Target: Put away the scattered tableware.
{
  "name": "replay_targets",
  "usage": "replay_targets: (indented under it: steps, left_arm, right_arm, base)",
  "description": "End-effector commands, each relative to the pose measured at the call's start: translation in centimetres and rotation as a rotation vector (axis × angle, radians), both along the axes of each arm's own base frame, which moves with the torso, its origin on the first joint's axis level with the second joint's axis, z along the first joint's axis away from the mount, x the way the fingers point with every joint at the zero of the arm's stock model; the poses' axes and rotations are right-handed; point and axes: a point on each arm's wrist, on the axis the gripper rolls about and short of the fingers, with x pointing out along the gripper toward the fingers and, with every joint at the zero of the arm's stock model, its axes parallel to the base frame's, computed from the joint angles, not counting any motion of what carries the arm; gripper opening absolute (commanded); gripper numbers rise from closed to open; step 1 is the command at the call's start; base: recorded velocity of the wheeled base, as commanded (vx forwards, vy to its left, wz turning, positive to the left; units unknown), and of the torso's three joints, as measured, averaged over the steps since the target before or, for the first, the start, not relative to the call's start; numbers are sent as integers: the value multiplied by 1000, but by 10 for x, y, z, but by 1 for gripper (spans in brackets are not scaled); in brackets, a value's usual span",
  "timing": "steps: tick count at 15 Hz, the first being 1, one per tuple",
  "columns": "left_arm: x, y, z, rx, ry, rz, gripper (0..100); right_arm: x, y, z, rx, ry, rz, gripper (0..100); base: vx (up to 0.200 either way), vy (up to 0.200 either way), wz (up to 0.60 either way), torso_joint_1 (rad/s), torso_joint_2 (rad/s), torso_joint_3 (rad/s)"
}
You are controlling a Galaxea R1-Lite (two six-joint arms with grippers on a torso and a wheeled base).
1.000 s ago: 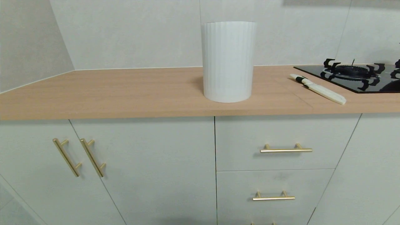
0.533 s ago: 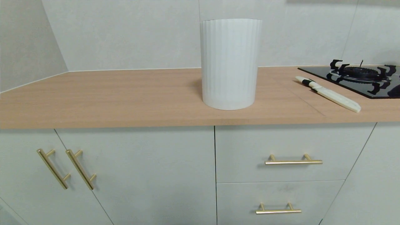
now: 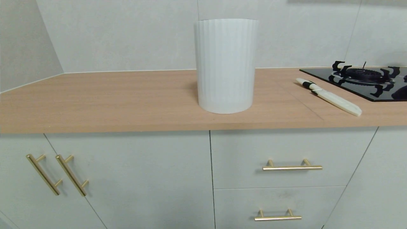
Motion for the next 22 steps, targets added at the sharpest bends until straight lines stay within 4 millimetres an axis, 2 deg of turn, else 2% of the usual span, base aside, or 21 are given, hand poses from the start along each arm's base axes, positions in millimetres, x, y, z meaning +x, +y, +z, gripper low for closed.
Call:
replay_targets:
  steps: [1, 3, 22]
  left_arm:
    - [0, 0, 0, -3, 1, 0, 100]
    - [0, 0, 0, -3, 1, 0, 100]
    - [0, 0, 0, -3, 1, 0, 100]
  right_arm:
    - [0, 0, 0, 0, 1, 0, 100]
    - [0, 0, 0, -2, 1, 0, 100]
    - [0, 0, 0, -5, 1, 0, 100]
  base:
    - [0, -200, 0, 2, -2, 2]
    - [0, -200, 0, 5, 0, -2]
    - [0, 0, 0, 0, 0, 0]
